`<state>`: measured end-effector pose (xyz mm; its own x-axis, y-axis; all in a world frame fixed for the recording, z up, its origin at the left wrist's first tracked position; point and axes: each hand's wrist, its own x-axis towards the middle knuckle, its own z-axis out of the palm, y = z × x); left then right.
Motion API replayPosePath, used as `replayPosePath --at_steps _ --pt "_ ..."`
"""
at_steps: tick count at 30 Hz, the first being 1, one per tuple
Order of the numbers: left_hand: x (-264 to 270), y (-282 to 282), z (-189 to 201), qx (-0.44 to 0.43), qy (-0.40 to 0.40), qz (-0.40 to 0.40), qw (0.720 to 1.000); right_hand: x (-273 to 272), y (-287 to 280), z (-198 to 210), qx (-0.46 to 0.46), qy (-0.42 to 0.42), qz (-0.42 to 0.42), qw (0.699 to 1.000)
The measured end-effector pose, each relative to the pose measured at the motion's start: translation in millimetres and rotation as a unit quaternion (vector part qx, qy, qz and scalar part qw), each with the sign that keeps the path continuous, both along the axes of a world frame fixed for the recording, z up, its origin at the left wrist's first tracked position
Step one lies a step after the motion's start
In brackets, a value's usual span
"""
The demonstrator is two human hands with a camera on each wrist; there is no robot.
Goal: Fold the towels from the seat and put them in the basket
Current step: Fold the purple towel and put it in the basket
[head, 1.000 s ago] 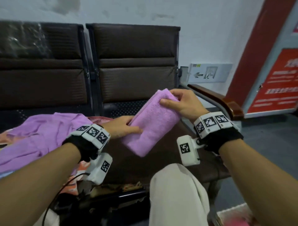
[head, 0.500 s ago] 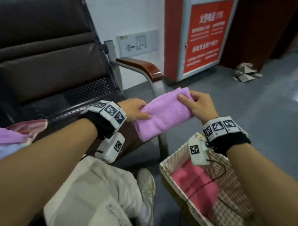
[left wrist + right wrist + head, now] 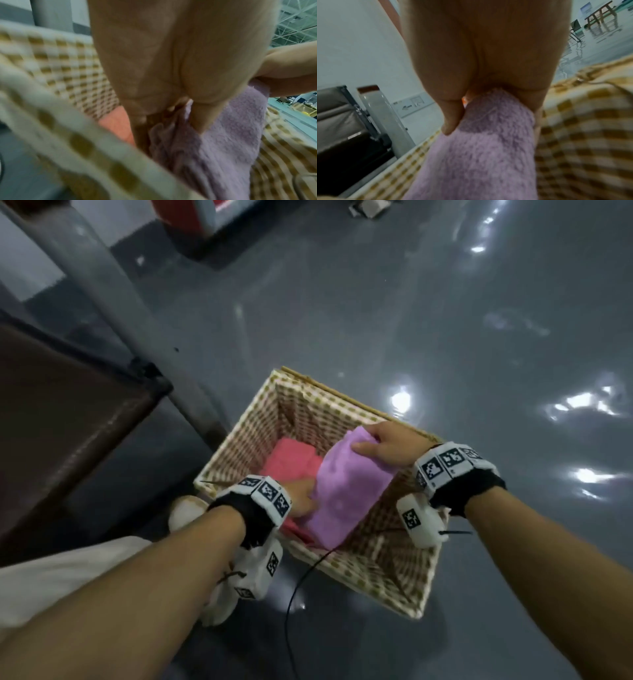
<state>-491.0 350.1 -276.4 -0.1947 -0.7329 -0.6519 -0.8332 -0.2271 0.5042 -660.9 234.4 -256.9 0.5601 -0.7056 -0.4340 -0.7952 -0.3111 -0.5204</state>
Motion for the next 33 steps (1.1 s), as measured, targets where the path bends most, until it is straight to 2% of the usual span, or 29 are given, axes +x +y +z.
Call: replayPosePath --at_steps 2,4,7,10,14,19,23,27,30,33 --pt "-13 4 -21 0.064 0.015 -0.012 0.998 -4 3 -17 0.002 0.081 0.021 0.996" --pt "-20 8 -37 0.091 -0.016 -0.028 0.995 -3 8 -34 0.004 0.122 0.013 0.992" --pt "-23 9 -47 0.079 -0.079 -0.054 0.992 0 15 -56 0.022 0.162 -0.02 0.986" --pt "-10 4 -42 0.029 -0.092 -0.003 0.995 6 17 -60 0.038 0.207 -0.049 0.976" --pt "26 0 -6 -0.045 -0.083 0.089 0.992 31 10 -33 0.007 0.19 -0.026 0.981" --pt "84 18 62 -0.125 -0.123 0.213 0.961 90 14 28 -0.084 0.073 0.053 0.992" --pt "136 45 139 -0.222 -0.119 0.3 0.92 161 26 95 -0.115 -0.044 0.149 0.981" --pt "193 98 218 -0.352 -0.149 0.386 0.84 243 58 162 -0.174 -0.1 0.239 0.95" --pt "238 155 265 -0.39 -0.182 0.433 0.792 305 96 207 -0.215 -0.119 0.306 0.92" --pt "280 223 291 -0.405 -0.236 0.469 0.748 364 142 244 -0.248 -0.133 0.364 0.888"
